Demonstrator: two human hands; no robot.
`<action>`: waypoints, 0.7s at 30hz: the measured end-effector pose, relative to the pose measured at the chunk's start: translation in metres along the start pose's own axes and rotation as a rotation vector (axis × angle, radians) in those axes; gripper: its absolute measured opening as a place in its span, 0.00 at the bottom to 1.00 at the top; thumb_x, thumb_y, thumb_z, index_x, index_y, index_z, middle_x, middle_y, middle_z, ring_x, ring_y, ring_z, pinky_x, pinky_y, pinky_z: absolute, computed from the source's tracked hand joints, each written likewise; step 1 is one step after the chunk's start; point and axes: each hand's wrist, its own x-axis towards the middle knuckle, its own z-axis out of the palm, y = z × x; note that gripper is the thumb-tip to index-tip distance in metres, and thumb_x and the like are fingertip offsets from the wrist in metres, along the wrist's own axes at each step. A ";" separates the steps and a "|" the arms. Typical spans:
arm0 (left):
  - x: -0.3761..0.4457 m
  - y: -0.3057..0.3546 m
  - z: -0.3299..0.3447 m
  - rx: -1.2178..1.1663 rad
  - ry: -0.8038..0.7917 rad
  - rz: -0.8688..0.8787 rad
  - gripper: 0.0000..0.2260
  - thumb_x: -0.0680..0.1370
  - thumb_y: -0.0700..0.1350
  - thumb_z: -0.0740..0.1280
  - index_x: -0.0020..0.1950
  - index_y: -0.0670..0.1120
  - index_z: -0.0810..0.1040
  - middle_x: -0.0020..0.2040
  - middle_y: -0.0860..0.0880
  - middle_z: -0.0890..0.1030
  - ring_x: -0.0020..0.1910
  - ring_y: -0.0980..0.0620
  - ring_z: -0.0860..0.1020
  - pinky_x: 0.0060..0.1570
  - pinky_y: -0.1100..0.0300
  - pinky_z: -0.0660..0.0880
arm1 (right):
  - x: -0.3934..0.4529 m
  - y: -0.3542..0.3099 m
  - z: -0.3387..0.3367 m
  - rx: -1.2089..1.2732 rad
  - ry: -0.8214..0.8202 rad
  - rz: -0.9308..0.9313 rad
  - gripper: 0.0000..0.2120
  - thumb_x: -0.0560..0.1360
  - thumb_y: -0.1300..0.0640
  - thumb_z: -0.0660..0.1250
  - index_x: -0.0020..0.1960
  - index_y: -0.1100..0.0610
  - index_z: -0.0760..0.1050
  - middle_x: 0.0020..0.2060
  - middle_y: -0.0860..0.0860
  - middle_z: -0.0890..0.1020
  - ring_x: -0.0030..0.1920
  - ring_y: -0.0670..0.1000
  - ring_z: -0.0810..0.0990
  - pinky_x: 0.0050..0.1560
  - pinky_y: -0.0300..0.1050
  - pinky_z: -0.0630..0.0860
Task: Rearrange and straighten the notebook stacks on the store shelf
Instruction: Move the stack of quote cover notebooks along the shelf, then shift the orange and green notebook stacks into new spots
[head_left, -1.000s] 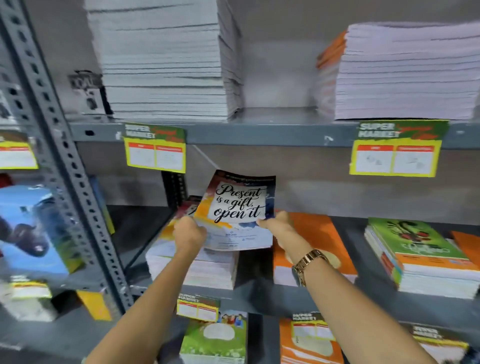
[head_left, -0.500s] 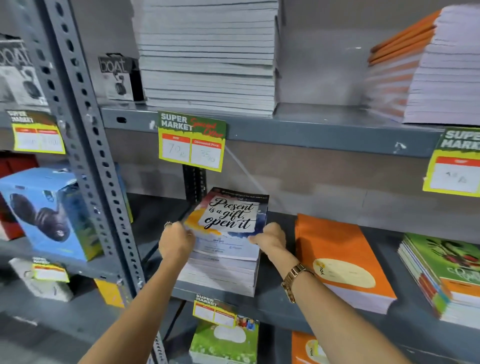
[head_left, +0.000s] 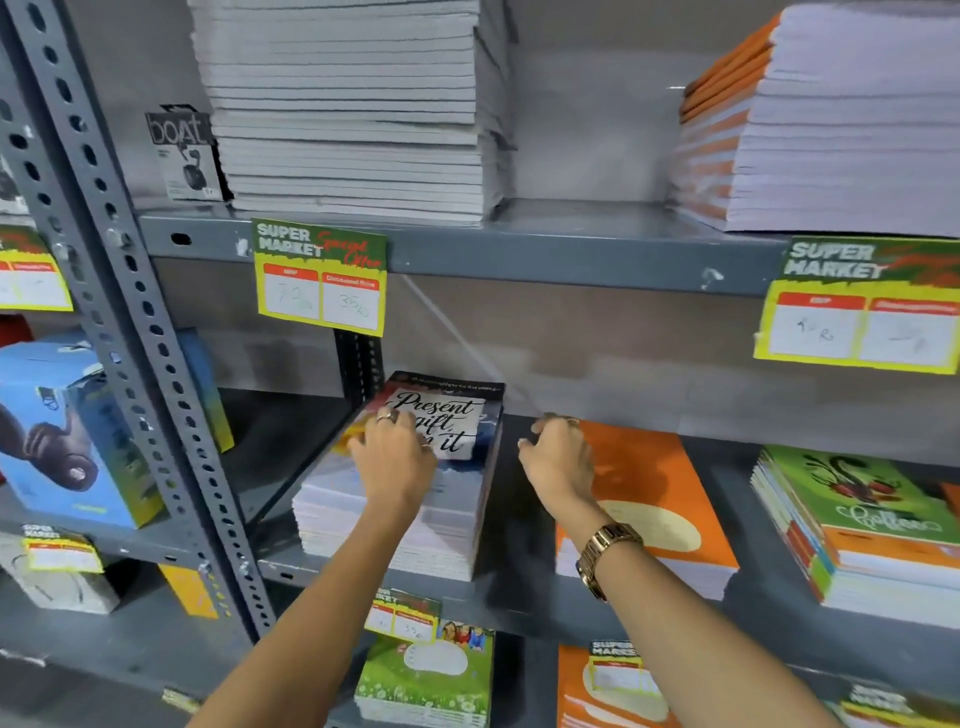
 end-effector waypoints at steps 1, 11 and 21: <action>-0.003 0.012 0.002 -0.018 0.000 0.042 0.11 0.75 0.39 0.64 0.56 0.41 0.78 0.54 0.41 0.80 0.57 0.40 0.75 0.56 0.49 0.67 | 0.002 0.008 -0.008 -0.006 0.039 0.000 0.09 0.75 0.58 0.68 0.55 0.58 0.78 0.52 0.57 0.83 0.54 0.58 0.81 0.44 0.43 0.74; -0.056 0.166 0.038 -0.141 -0.048 0.410 0.11 0.76 0.42 0.62 0.57 0.45 0.77 0.57 0.45 0.79 0.57 0.43 0.76 0.54 0.51 0.70 | 0.019 0.155 -0.116 -0.196 0.325 0.033 0.10 0.74 0.62 0.64 0.54 0.57 0.78 0.53 0.57 0.81 0.55 0.60 0.79 0.51 0.50 0.76; -0.140 0.328 0.076 -0.384 -0.252 0.525 0.11 0.78 0.41 0.61 0.58 0.41 0.76 0.55 0.41 0.80 0.53 0.41 0.79 0.51 0.51 0.76 | 0.019 0.321 -0.222 -0.509 0.315 0.120 0.16 0.75 0.56 0.64 0.61 0.61 0.74 0.58 0.59 0.78 0.58 0.61 0.76 0.54 0.53 0.73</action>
